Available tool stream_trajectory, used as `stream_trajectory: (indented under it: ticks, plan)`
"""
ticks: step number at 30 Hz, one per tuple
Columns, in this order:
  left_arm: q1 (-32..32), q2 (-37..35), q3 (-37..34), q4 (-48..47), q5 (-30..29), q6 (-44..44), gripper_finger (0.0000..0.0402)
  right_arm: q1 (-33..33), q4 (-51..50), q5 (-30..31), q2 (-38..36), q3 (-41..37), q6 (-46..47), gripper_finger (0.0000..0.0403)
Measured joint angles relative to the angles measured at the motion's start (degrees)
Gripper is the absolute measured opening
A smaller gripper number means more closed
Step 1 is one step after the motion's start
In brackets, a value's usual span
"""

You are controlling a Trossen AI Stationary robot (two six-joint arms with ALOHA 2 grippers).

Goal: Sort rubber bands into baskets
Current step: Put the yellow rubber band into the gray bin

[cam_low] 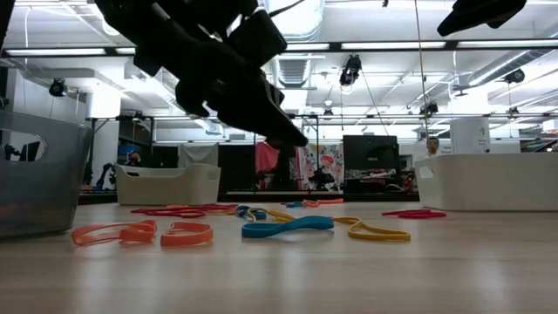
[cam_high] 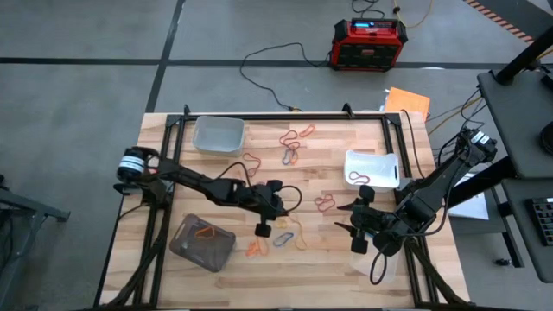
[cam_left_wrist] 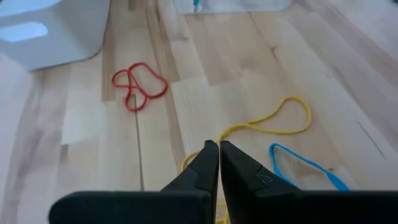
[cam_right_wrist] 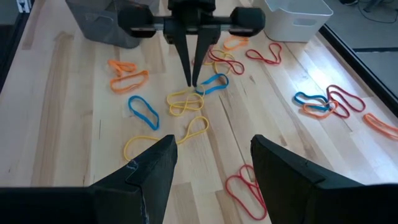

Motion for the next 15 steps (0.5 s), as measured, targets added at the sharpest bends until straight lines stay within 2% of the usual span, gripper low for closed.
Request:
stream_trajectory:
  ticks: [8,15]
  plan:
    - [0.0,1.4,0.0,-0.9,0.9,0.6,0.0007,0.0,0.2,0.0,0.0,0.0,0.0,0.0201]
    - [-0.1,3.1,0.0,-1.5,1.0,-1.6,0.0075,0.0,0.3,0.0,0.0,0.0,-0.1,0.0201]
